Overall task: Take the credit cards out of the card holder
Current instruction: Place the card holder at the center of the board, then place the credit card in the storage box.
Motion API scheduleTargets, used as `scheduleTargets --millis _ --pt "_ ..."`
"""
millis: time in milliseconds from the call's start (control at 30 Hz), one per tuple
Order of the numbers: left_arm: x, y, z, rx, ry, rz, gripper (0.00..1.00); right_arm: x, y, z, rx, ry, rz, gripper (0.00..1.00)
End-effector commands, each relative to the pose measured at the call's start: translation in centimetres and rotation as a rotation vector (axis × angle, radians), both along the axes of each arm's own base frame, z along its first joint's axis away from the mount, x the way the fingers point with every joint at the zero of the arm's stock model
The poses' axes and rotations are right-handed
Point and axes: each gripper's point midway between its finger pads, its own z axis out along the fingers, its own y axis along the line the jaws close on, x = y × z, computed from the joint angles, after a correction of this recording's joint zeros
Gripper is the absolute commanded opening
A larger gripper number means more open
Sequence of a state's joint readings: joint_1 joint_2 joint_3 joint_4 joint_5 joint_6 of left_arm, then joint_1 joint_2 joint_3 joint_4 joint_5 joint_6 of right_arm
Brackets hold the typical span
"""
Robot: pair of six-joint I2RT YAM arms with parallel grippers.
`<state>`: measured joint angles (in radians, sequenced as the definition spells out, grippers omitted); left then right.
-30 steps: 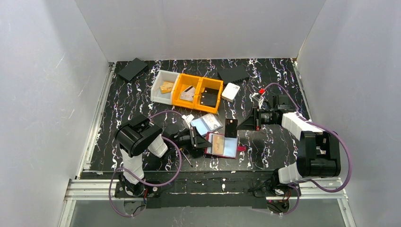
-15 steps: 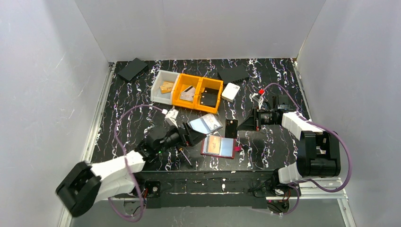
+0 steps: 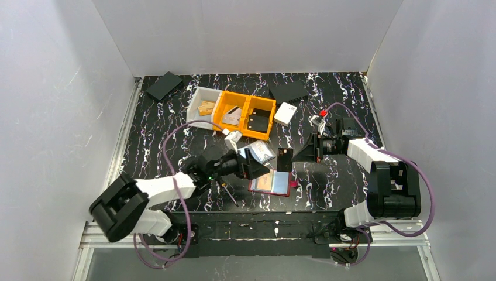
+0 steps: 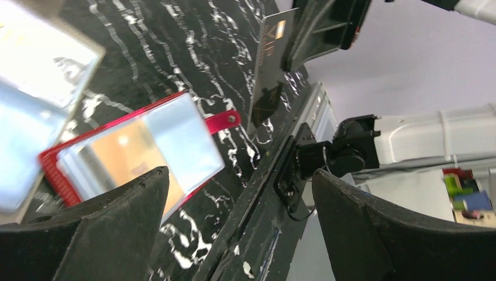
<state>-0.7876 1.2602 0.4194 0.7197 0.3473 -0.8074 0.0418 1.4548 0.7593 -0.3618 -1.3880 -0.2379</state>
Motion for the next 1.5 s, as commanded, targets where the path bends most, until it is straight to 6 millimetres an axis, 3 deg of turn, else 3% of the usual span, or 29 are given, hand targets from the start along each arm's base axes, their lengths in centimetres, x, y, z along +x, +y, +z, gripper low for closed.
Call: scheduleTargets --millis 0,167,333,533,600,733,833,867,1067,1167,1233,1400,1467 --pt "0.2 -4.0 3.4 -0.103 -0.068 -0.130 0.86 0.1 0.3 1.1 0.045 -0.027 0.027 0.01" --pt "1.4 -6.1 3.0 -0.144 -0.048 -0.145 0.77 0.1 0.3 1.2 0.046 -0.029 0.027 0.01" --pt "2.0 -6.4 2.7 -0.144 -0.059 -0.128 0.75 0.1 0.3 1.1 0.039 -0.035 0.027 0.01" --pt "2.2 -7.8 2.7 -0.153 -0.055 -0.191 0.61 -0.2 0.9 0.8 0.015 -0.045 0.041 0.01" --pt "2.2 -8.2 2.9 -0.169 -0.053 -0.220 0.48 -0.3 1.0 0.8 0.007 -0.054 0.043 0.01" --pt "2.1 -8.8 3.5 -0.237 -0.009 -0.289 0.02 -0.4 1.2 0.7 -0.003 -0.062 0.049 0.01" --pt "2.5 -8.5 3.6 -0.300 0.008 -0.272 0.00 -0.5 1.3 0.9 0.001 -0.065 0.056 0.01" --pt "2.6 -8.1 4.1 -0.327 -0.011 -0.254 0.00 -0.4 1.3 1.0 0.000 -0.061 0.056 0.06" --pt "4.1 -4.9 5.9 -0.370 -0.153 -0.024 0.00 -0.5 1.0 2.7 0.055 -0.069 0.066 0.66" --pt "4.2 -3.8 7.6 -0.374 -0.257 0.083 0.00 -0.9 0.9 3.5 0.050 -0.105 0.071 0.89" --pt "3.9 -3.7 8.9 -0.388 -0.303 0.106 0.00 -0.6 0.9 4.6 0.017 -0.161 0.077 0.98" --pt "3.5 -3.8 11.4 -0.432 -0.359 0.113 0.00 -0.5 0.8 6.4 -0.014 -0.178 0.132 0.98" --pt "2.9 -3.9 12.4 -0.448 -0.386 0.121 0.00 -0.5 1.7 7.9 0.017 -0.128 0.176 0.97"
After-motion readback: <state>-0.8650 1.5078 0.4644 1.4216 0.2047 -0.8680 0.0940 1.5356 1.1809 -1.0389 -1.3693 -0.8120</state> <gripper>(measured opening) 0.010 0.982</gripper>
